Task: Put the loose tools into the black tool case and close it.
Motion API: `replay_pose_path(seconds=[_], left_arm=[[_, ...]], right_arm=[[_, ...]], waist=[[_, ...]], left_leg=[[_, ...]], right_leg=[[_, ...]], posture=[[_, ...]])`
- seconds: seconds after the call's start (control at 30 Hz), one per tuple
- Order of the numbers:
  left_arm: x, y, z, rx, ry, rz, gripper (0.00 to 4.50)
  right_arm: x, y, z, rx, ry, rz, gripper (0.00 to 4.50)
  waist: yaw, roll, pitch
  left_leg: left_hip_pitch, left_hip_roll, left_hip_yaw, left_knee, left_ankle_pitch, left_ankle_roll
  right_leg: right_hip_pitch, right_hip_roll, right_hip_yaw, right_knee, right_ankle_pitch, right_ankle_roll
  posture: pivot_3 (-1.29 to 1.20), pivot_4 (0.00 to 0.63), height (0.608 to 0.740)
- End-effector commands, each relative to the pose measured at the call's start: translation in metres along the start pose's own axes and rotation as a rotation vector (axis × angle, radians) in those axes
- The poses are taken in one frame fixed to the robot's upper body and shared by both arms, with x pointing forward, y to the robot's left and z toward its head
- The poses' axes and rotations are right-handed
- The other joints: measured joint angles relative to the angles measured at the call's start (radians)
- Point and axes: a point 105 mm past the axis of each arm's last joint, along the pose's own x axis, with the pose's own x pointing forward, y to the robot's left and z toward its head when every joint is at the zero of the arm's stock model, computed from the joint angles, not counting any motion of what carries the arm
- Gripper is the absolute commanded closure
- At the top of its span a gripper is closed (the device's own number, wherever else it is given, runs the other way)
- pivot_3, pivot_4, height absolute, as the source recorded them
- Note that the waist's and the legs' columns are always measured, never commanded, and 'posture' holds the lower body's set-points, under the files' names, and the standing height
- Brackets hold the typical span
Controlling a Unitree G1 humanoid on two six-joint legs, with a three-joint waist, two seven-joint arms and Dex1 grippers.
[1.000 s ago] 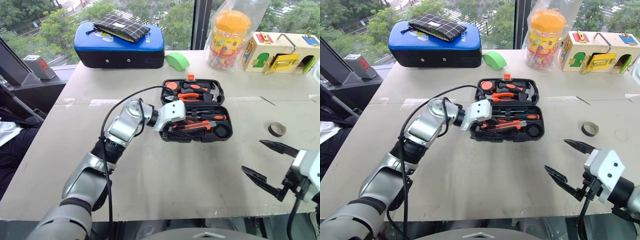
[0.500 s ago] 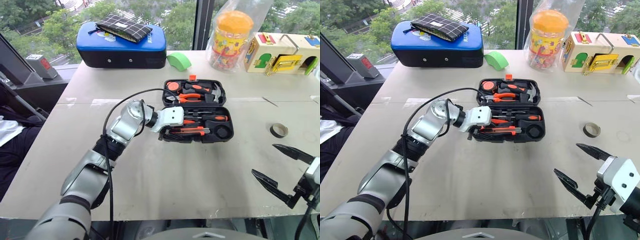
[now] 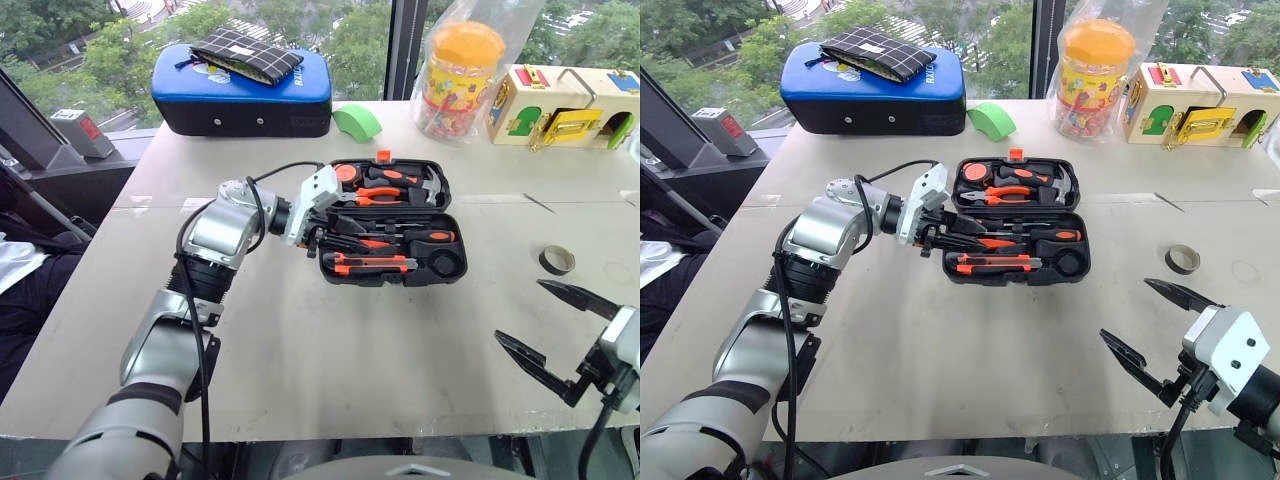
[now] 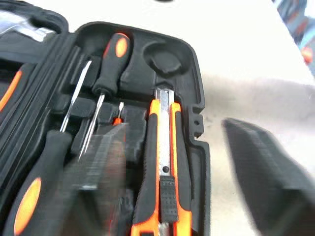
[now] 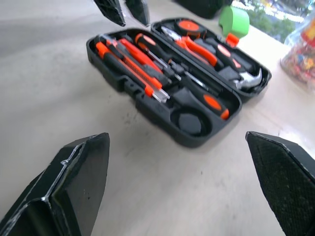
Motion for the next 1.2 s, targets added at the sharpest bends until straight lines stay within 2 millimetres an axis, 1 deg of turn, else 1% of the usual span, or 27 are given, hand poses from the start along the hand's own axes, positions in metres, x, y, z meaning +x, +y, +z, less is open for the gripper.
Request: replay_pose_path(seconds=[0.03,0.07,0.1,0.17,0.23,0.4,0.47,0.57,0.63,0.67,0.7,0.73,0.8,0.87,0.97,1.07,1.13,1.2], left_arm=[[0.002,-0.004,-0.007,0.045,0.020,0.009,3.49],[0.006,-0.005,-0.015,0.054,0.044,0.015,3.89],[0.012,-0.006,-0.027,0.052,0.082,0.023,4.48],[0.028,-0.007,-0.049,0.076,0.154,0.049,4.48],[0.040,-0.012,-0.060,0.076,0.189,0.026,4.48],[0.060,-0.017,-0.064,0.097,0.193,0.005,4.48],[0.065,-0.015,-0.067,0.062,0.183,0.013,4.48],[0.068,-0.013,-0.067,0.025,0.139,0.028,4.48],[0.065,-0.018,-0.048,-0.022,0.010,-0.011,4.48],[0.056,-0.018,-0.028,-0.088,-0.109,-0.025,4.48],[0.049,-0.018,-0.015,-0.132,-0.188,-0.040,4.48],[0.040,-0.017,-0.007,-0.152,-0.233,-0.037,4.48],[0.028,-0.011,-0.001,-0.178,-0.257,0.003,4.48],[0.022,-0.006,0.002,-0.205,-0.269,0.035,4.48],[0.023,-0.002,-0.005,-0.173,-0.216,0.093,4.48],[0.034,-0.004,-0.027,-0.106,-0.102,0.114,4.48],[0.042,-0.008,-0.039,-0.096,-0.057,0.111,4.48],[0.050,-0.004,-0.048,-0.077,-0.028,0.146,4.48]], right_arm=[[0.002,0.000,0.003,-0.023,-0.001,0.006,0.00],[0.002,-0.001,0.003,-0.023,0.000,0.008,0.00],[0.001,-0.001,0.002,-0.024,0.004,0.010,0.00],[0.001,-0.001,0.002,-0.025,0.010,0.013,0.00],[0.001,-0.001,0.003,-0.026,0.012,0.017,0.00],[0.000,-0.001,0.005,-0.027,0.018,0.025,0.00],[-0.001,-0.001,0.005,-0.026,0.022,0.025,0.00],[-0.001,0.001,0.005,-0.017,0.024,0.026,0.00],[-0.001,0.003,0.006,-0.010,0.022,0.027,0.00],[-0.001,0.004,0.006,-0.006,0.022,0.028,0.00],[-0.001,0.005,0.007,-0.004,0.022,0.028,0.00],[-0.001,0.005,0.006,-0.002,0.023,0.028,0.00],[0.000,0.004,0.005,0.001,0.020,0.030,0.00],[0.002,0.003,0.005,0.002,0.014,0.034,0.00],[0.005,0.002,0.005,0.002,0.007,0.042,0.00],[0.007,0.001,0.004,0.000,0.004,0.051,0.00],[0.008,0.000,0.005,-0.006,0.005,0.058,0.00],[0.008,0.000,0.006,-0.009,0.003,0.062,0.00]], waist=[[0.003,0.000,0.000],[0.005,0.000,0.000],[0.007,0.000,0.000],[0.010,0.000,0.000],[0.022,-0.001,-0.001],[0.025,0.001,-0.003],[0.026,0.002,-0.004],[0.027,0.002,-0.006],[0.026,0.002,-0.006],[0.025,0.003,-0.006],[0.024,0.002,-0.005],[0.023,0.001,-0.004],[0.022,0.000,-0.003],[0.022,0.000,-0.003],[0.024,0.000,-0.003],[0.026,0.000,-0.003],[0.025,0.000,-0.003],[0.029,0.000,-0.003]], left_leg=[[0.000,0.000,0.000,0.000,0.000,0.000],[-0.001,0.000,-0.001,0.000,0.000,-0.001],[-0.001,0.000,-0.001,0.000,0.001,-0.002],[-0.001,0.000,-0.001,-0.001,0.001,-0.002],[0.000,0.000,0.000,-0.001,0.001,-0.001],[0.001,-0.001,0.001,0.000,0.000,0.000],[0.001,-0.001,0.000,0.000,0.000,0.000],[0.001,-0.001,0.000,0.001,0.000,0.000],[0.001,-0.001,0.000,0.001,0.000,0.000],[0.001,-0.001,0.000,0.001,0.000,0.000],[0.001,-0.001,0.000,0.001,0.000,0.000],[0.000,-0.001,0.000,0.001,0.000,0.000],[-0.001,0.000,-0.001,0.001,0.000,0.000],[-0.001,0.000,-0.001,0.001,0.000,0.000],[0.000,-0.001,-0.001,0.000,0.000,0.000],[0.000,-0.001,-0.001,0.001,0.001,-0.002],[0.000,-0.001,0.000,0.000,0.002,-0.003],[-0.001,-0.001,0.000,0.000,0.002,-0.003]], right_leg=[[0.000,0.000,0.000,0.000,0.000,0.000],[0.000,0.000,0.000,0.000,0.000,0.000],[0.000,0.000,-0.001,0.000,0.000,0.000],[0.000,0.000,0.000,-0.001,0.000,0.000],[0.000,-0.001,0.000,-0.001,0.000,0.000],[0.002,-0.002,0.000,-0.001,0.000,0.000],[0.002,-0.002,0.000,-0.001,0.000,0.000],[0.003,-0.002,-0.001,-0.001,0.000,0.000],[0.003,-0.002,-0.001,-0.001,0.000,0.000],[0.002,-0.002,-0.001,-0.001,0.000,0.000],[0.002,-0.002,-0.001,-0.001,0.000,0.000],[0.002,-0.002,-0.001,-0.001,0.000,0.000],[0.000,-0.001,-0.001,0.000,0.000,0.000],[0.000,-0.001,-0.001,0.000,0.000,0.000],[0.000,-0.002,-0.001,0.000,0.000,0.000],[0.000,-0.002,-0.001,0.000,0.000,0.000],[0.000,-0.002,0.000,0.000,0.000,0.000],[0.000,-0.002,0.000,-0.001,0.000,0.000]], posture=[[0.00,0.150,0.740],[0.00,0.150,0.740],[0.00,0.150,0.740],[0.00,0.150,0.740],[0.00,0.150,0.740],[0.00,0.150,0.740],[0.00,0.150,0.740],[0.00,0.150,0.740],[0.00,0.150,0.740],[0.00,0.150,0.740],[0.00,0.150,0.740],[0.00,0.150,0.740],[0.00,0.150,0.740],[0.00,0.150,0.740],[0.00,0.150,0.740],[0.00,0.150,0.740],[0.00,0.150,0.740],[0.00,0.150,0.740]])
